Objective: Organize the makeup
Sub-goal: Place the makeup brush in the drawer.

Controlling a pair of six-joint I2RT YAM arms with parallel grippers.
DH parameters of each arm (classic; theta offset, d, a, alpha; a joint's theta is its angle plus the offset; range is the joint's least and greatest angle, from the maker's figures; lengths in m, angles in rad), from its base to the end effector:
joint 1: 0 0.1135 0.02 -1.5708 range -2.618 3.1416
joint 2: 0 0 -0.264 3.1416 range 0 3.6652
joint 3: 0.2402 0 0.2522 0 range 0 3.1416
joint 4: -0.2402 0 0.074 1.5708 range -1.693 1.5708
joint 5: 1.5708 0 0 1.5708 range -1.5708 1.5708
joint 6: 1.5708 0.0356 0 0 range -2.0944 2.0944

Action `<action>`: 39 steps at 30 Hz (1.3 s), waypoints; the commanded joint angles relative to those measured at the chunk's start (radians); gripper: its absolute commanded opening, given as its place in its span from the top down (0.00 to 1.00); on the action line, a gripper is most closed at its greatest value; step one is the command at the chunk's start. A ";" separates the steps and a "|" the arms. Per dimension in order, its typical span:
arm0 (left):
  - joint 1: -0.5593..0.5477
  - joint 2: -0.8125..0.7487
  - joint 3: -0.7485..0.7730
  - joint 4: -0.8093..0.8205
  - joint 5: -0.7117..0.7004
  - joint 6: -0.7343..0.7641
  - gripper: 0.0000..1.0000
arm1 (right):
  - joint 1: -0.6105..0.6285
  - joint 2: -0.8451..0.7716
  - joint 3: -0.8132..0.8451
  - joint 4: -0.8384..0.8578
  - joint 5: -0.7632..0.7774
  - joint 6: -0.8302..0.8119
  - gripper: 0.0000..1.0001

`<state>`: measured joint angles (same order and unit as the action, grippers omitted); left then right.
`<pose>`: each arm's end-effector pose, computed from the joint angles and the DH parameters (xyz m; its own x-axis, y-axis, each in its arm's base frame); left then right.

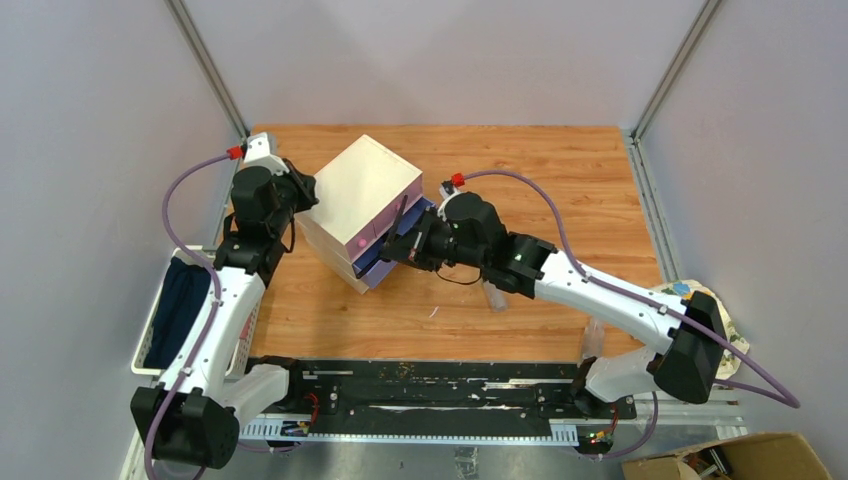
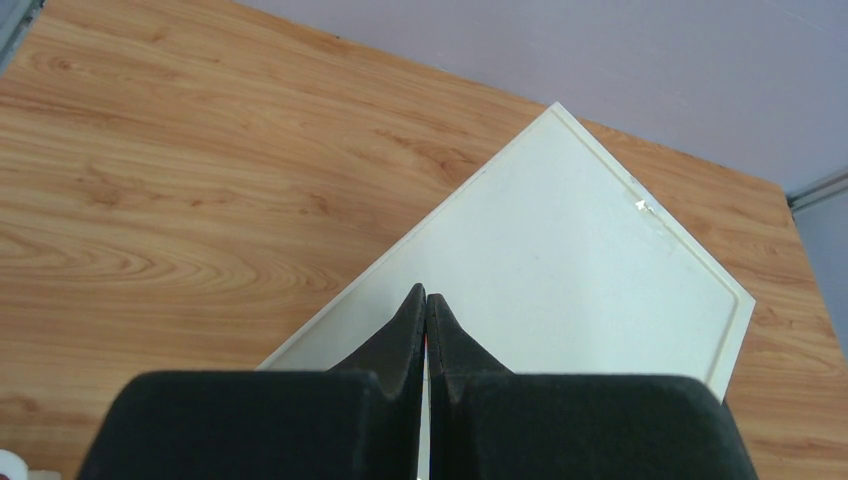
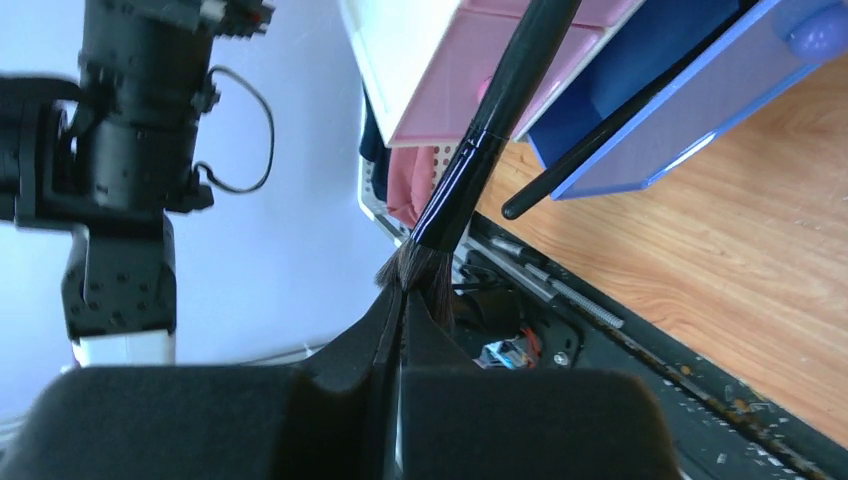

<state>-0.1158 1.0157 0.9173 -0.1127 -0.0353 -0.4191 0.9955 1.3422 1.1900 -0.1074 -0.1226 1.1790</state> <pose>0.2362 -0.0262 0.3505 -0.2232 -0.3835 -0.8962 -0.0105 0.9203 -0.3911 0.1689 0.2684 0.3647 -0.8824 0.3252 -0.3400 -0.2134 0.3674 0.9052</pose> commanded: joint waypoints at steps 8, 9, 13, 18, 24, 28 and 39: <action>-0.010 -0.033 0.032 -0.022 -0.015 0.008 1.00 | -0.057 0.051 -0.094 0.188 0.037 0.355 1.00; -0.010 -0.032 0.033 -0.022 -0.015 0.007 1.00 | -0.066 0.063 -0.098 0.204 0.030 0.371 1.00; -0.010 -0.034 0.036 -0.026 -0.017 0.011 1.00 | -0.096 0.119 -0.099 0.231 -0.007 0.397 1.00; -0.010 -0.037 0.038 -0.031 -0.031 0.020 1.00 | -0.117 0.162 -0.113 0.235 -0.019 0.420 1.00; -0.010 -0.029 0.037 -0.026 -0.026 0.017 1.00 | -0.137 0.203 -0.085 0.229 -0.046 0.369 1.00; -0.009 -0.027 0.035 -0.024 -0.025 0.014 1.00 | -0.143 0.250 -0.016 0.243 -0.113 0.304 0.85; -0.010 -0.032 0.032 -0.027 -0.031 0.019 1.00 | -0.136 0.291 0.047 0.280 -0.226 0.169 0.58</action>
<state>-0.1204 0.9943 0.9257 -0.1368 -0.0563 -0.4152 0.8631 1.6524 1.1980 0.1738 -0.3103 1.4414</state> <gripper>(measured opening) 0.000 0.449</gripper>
